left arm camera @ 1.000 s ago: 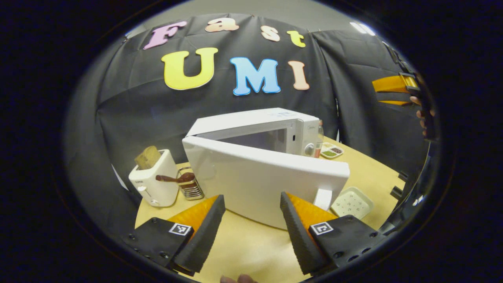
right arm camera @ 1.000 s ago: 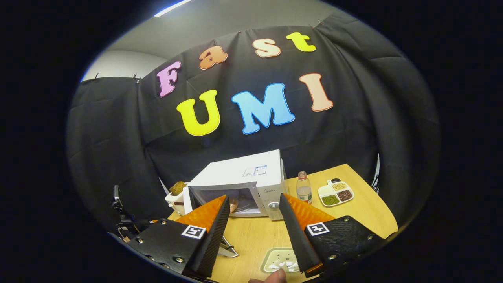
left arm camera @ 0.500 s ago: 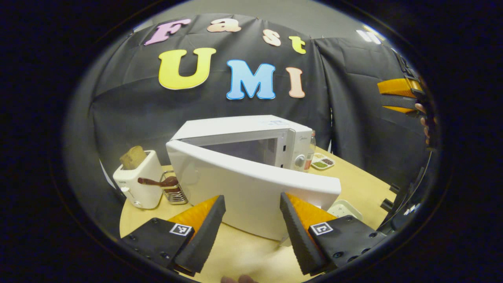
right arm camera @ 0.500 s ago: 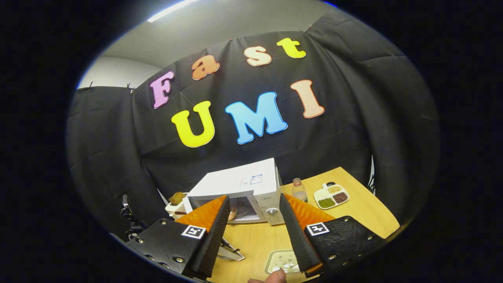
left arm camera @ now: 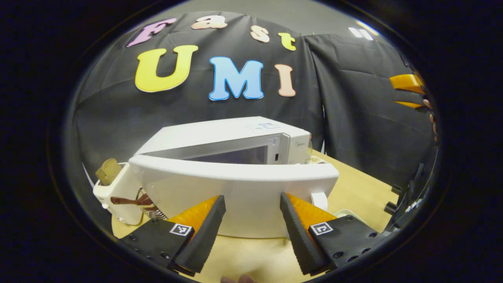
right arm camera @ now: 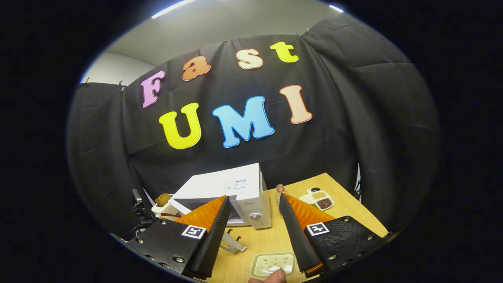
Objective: Open the microwave oven with the left hand, put the food in, and close the microwave oven.
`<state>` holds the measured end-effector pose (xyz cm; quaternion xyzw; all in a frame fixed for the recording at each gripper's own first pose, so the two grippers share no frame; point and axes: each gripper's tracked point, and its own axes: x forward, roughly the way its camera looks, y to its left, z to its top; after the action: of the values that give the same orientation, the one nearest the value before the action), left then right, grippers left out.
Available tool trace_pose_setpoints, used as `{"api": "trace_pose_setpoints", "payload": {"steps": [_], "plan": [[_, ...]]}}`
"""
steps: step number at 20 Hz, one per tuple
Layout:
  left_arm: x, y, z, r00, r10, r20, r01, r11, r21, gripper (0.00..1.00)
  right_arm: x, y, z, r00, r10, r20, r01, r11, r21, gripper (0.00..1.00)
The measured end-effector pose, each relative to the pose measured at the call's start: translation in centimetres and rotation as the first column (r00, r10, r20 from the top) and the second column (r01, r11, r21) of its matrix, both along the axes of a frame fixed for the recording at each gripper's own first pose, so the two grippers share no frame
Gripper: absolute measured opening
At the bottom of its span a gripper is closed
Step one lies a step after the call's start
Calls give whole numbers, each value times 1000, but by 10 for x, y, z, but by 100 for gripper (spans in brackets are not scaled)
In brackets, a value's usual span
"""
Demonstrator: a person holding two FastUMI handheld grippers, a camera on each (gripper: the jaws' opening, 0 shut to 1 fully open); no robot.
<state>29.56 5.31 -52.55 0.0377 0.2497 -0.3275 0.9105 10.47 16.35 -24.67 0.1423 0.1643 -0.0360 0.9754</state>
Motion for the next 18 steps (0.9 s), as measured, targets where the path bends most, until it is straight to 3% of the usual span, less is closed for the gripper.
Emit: {"api": "trace_pose_setpoints", "payload": {"steps": [12, 15, 17, 18], "plan": [[58, -53, -28, 999, -45, 5, 45, 999, 28, 94, 20, -39, -16, 996, -84, -40, 84, 996, -9, 78], [62, -56, -30, 1000, -16, 4, 16, 1000, 6, 92, 19, -44, -19, 995, -89, -50, 89, 996, -6, 78], [65, -56, -30, 1000, 2, 5, -2, 1000, -3, 97, 20, -44, -7, 995, -85, -53, 85, 996, -11, 78], [65, -56, -29, 1000, 13, 2, -13, 1000, -7, 91, 18, -44, -9, 995, -79, -58, 78, 997, -10, 78]]}}
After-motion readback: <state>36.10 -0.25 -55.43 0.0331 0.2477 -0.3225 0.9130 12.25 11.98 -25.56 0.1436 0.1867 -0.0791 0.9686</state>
